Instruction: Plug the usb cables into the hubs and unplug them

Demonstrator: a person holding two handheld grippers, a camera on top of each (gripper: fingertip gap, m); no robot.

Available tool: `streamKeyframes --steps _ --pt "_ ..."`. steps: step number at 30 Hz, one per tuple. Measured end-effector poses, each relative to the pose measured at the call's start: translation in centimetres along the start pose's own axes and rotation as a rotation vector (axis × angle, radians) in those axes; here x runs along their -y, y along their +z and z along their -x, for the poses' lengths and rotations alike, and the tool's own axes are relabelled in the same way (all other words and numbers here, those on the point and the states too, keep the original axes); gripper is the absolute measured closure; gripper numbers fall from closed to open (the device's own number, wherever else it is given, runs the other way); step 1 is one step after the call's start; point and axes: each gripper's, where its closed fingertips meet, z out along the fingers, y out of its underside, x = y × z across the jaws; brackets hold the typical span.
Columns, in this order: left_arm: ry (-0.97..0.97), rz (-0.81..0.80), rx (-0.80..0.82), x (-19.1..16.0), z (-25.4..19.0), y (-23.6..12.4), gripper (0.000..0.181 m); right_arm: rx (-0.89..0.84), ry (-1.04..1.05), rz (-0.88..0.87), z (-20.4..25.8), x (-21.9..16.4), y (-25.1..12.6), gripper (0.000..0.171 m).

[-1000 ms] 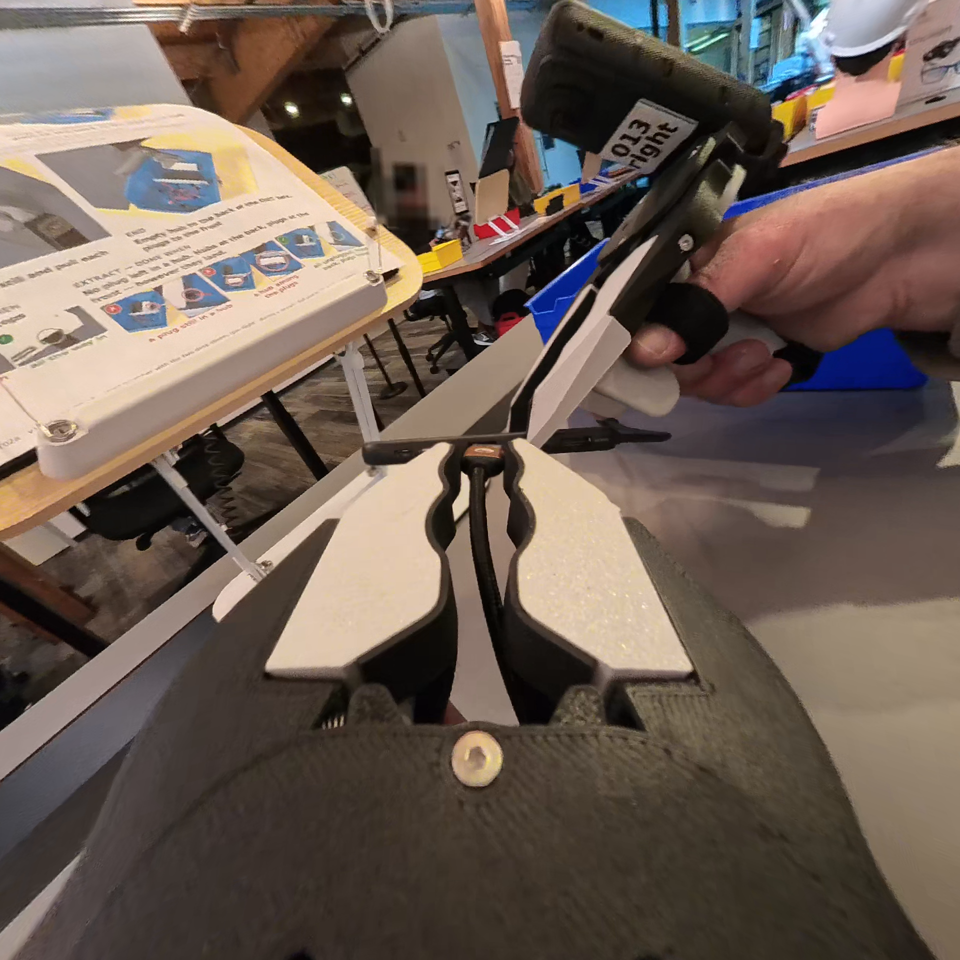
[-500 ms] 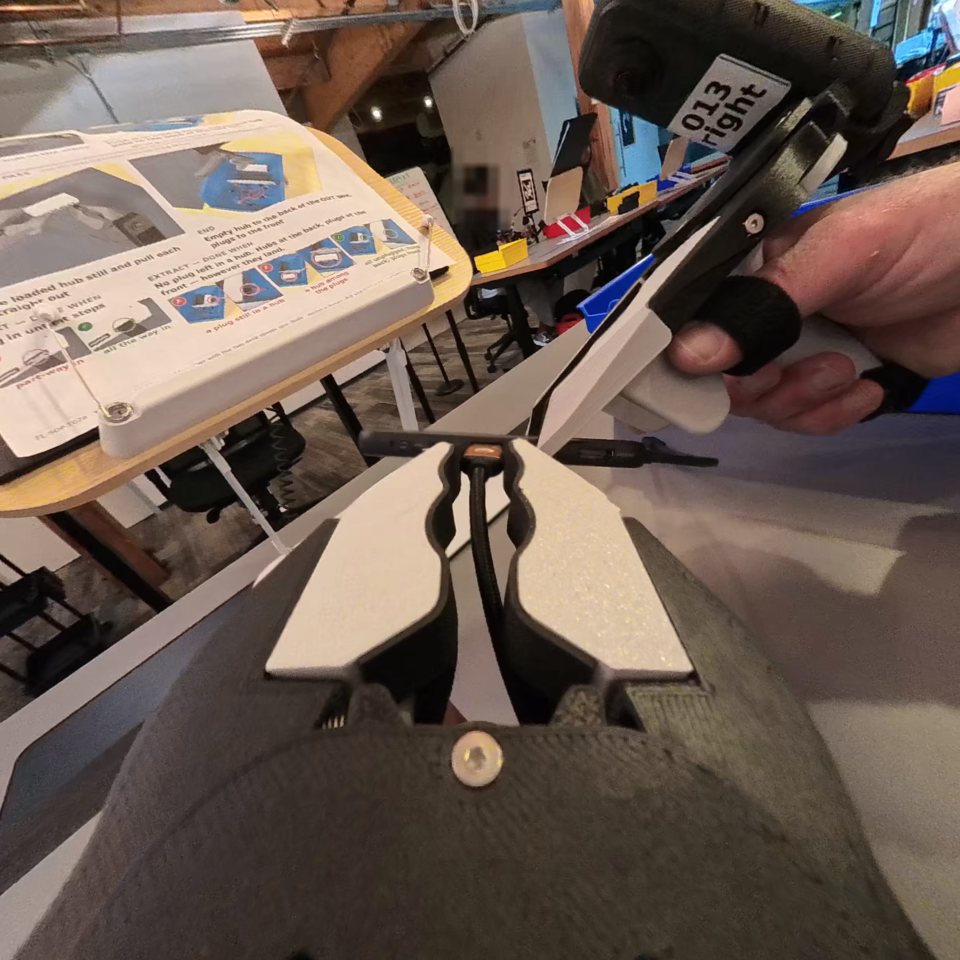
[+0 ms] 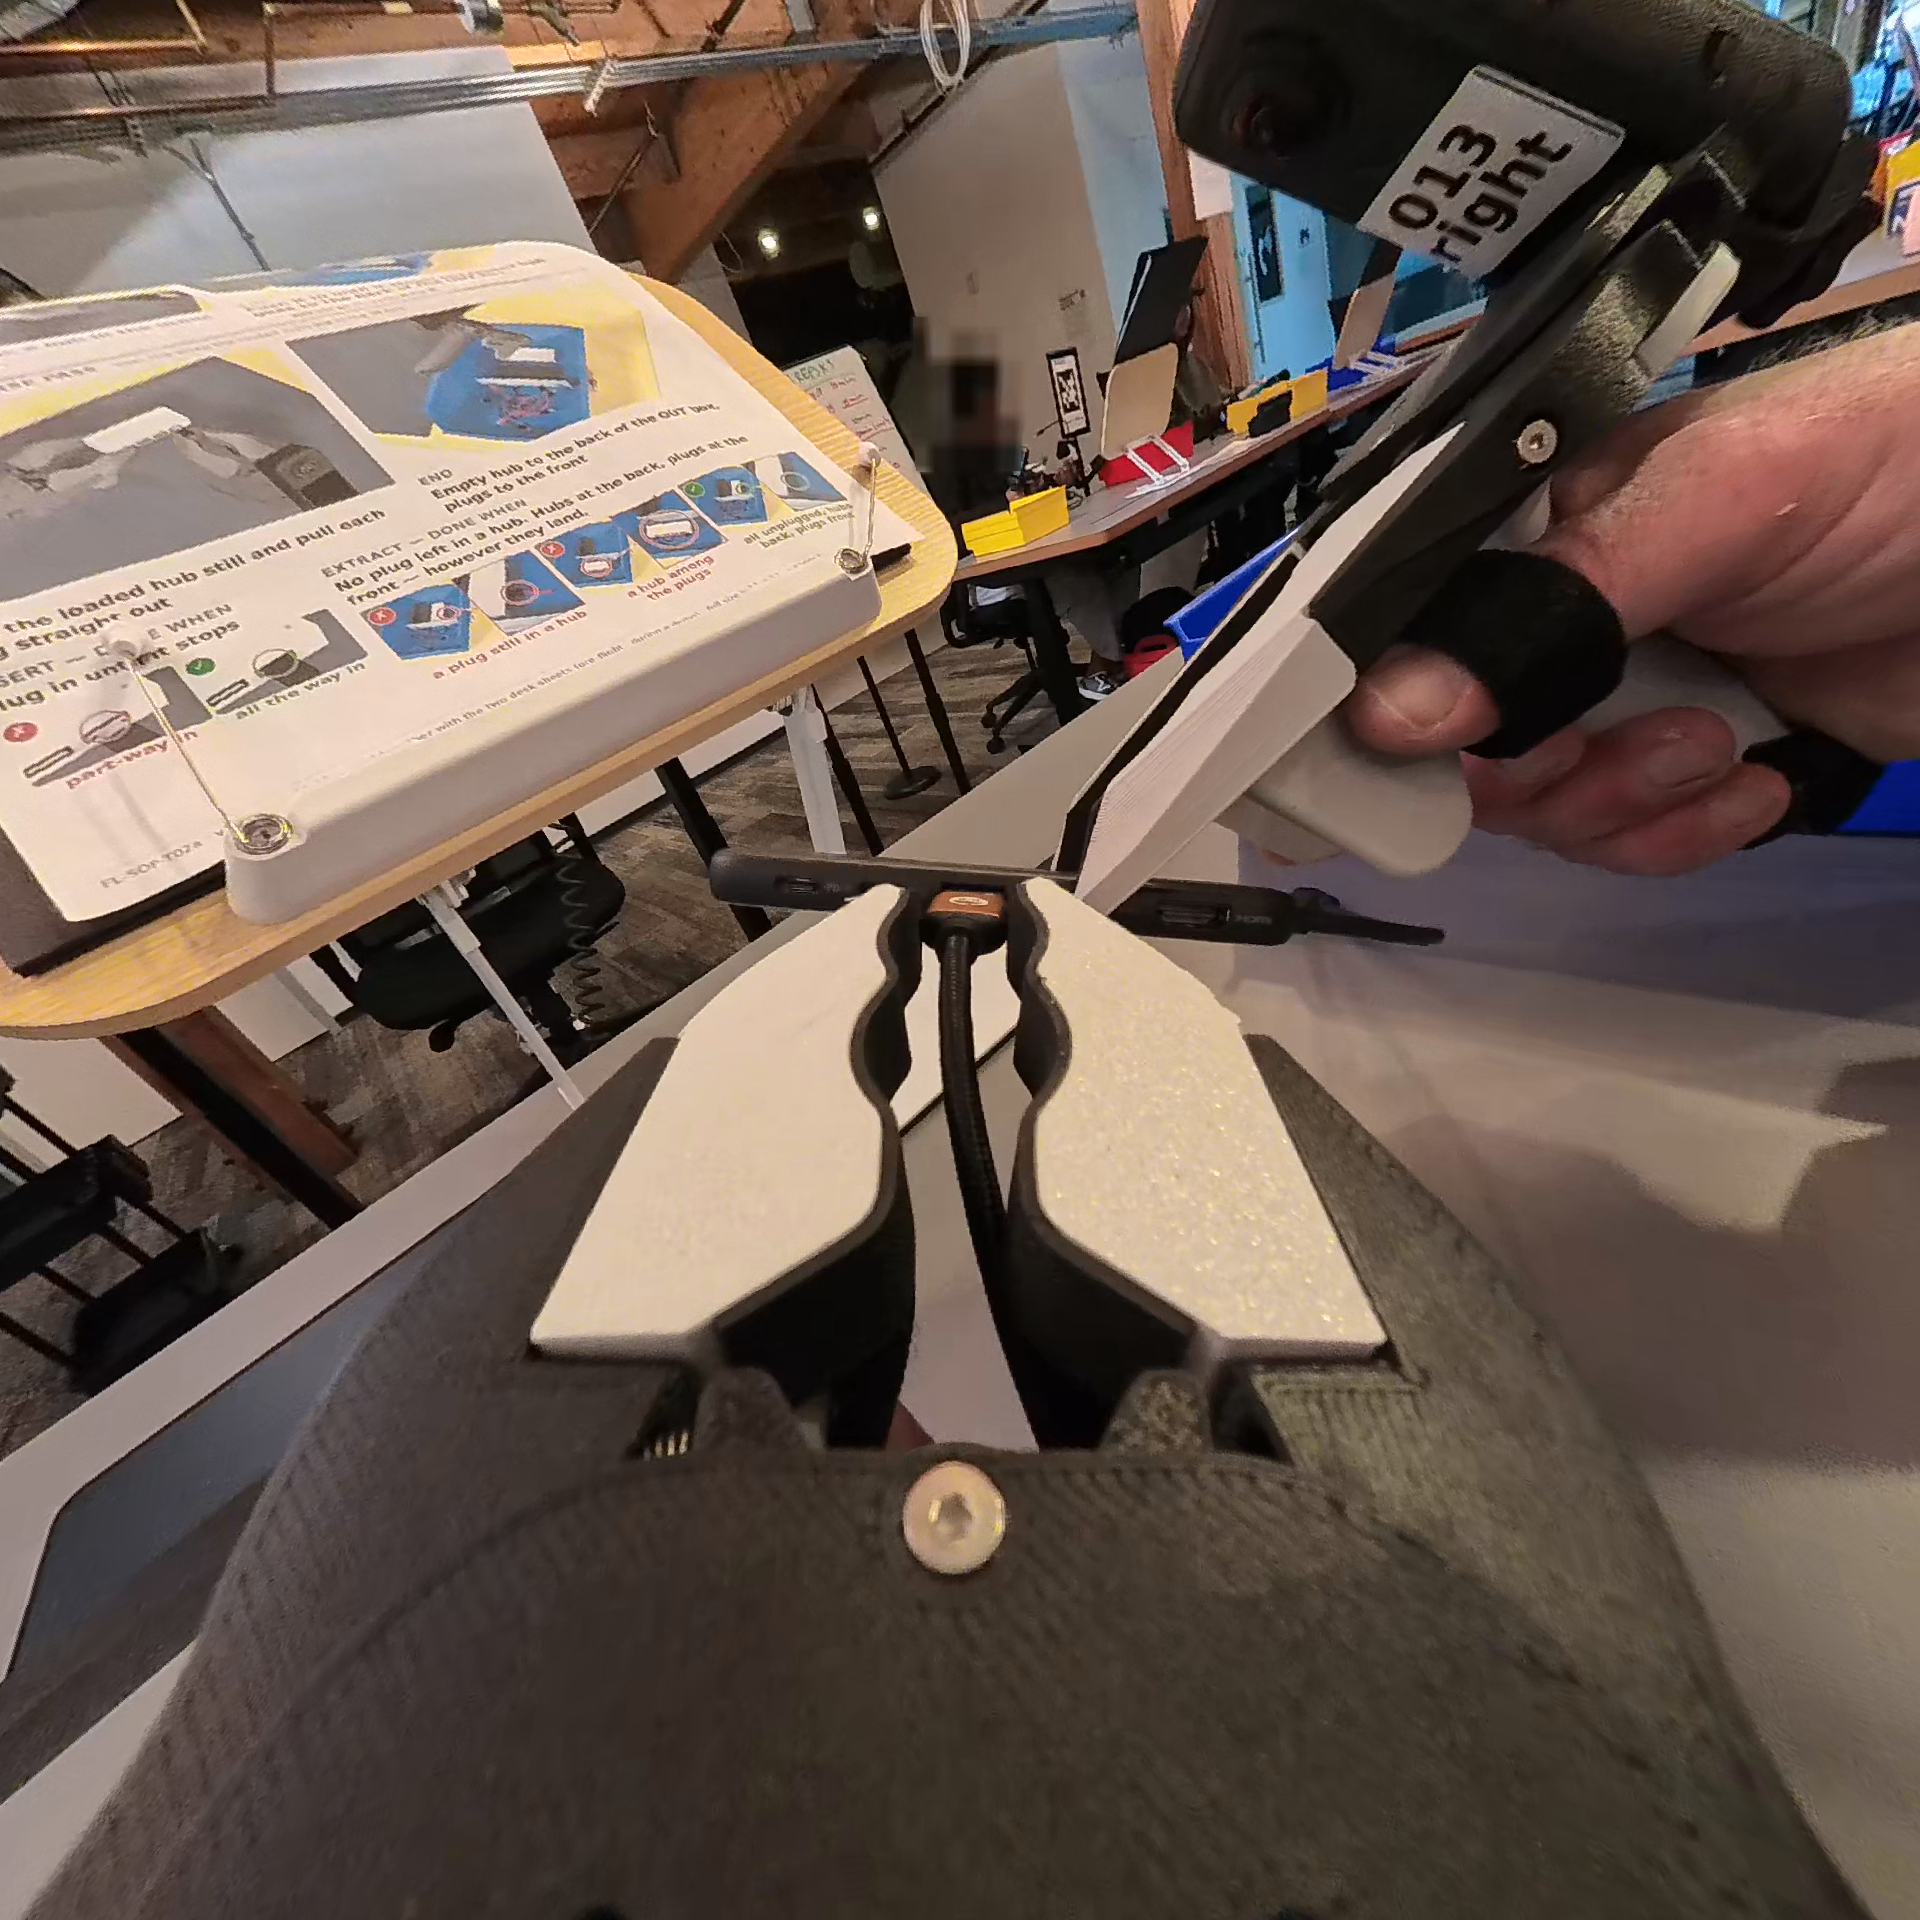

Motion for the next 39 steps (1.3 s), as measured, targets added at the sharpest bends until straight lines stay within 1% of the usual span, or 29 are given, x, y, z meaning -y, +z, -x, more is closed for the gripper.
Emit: streamKeyframes --steps 9,29,39 --pt "-0.002 -0.004 0.005 0.19 0.17 -0.05 0.165 -0.017 -0.023 -0.004 0.20 0.25 -0.01 0.132" --pt "-0.009 -0.049 0.003 0.81 0.23 -0.30 0.165 0.000 -0.026 -0.015 0.77 0.70 -0.27 0.132" --pt "0.003 -0.036 0.003 0.75 0.13 -0.24 0.165 -0.002 -0.037 -0.009 0.71 0.65 -0.33 0.132"
